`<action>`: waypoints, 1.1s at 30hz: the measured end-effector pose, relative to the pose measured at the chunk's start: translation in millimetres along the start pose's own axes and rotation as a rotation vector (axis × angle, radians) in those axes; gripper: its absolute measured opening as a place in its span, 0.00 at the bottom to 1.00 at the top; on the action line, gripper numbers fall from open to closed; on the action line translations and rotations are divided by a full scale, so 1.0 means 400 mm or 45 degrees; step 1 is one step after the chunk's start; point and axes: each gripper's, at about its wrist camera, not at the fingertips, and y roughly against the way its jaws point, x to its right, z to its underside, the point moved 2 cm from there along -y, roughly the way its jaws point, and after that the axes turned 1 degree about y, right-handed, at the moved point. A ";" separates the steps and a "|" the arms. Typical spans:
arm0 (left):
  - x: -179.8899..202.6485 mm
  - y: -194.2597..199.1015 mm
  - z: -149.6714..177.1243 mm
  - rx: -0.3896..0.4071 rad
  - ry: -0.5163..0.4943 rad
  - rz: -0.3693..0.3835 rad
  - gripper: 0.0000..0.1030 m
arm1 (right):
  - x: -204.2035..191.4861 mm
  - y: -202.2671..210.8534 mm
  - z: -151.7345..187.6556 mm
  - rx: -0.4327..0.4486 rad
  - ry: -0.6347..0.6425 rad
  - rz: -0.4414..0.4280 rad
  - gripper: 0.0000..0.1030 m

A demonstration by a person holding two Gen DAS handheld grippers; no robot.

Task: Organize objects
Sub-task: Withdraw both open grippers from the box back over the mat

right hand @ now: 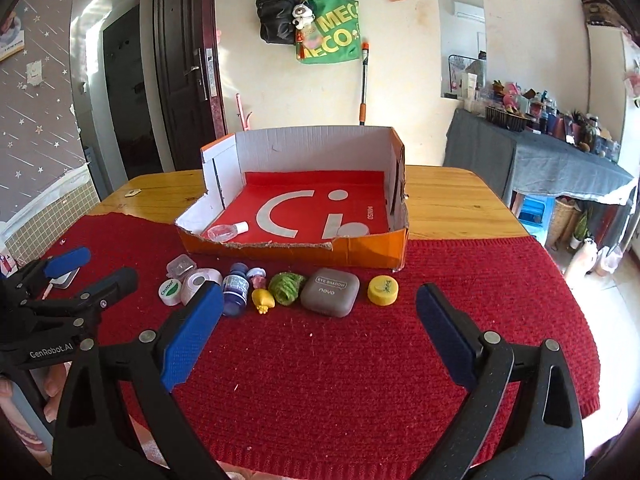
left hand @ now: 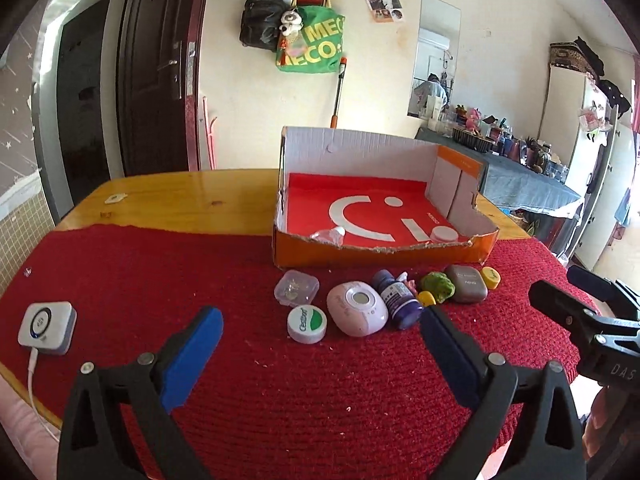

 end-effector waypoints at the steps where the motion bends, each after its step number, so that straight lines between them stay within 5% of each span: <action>1: -0.004 -0.007 0.008 -0.021 0.015 0.004 0.98 | 0.001 -0.007 0.013 -0.006 -0.002 0.013 0.95; 10: -0.021 -0.034 0.030 -0.071 0.042 -0.011 0.98 | -0.003 -0.061 0.076 -0.092 0.001 0.051 0.95; 33: -0.029 -0.068 0.024 -0.127 0.005 -0.026 0.98 | 0.011 -0.092 0.082 -0.142 -0.019 0.055 0.95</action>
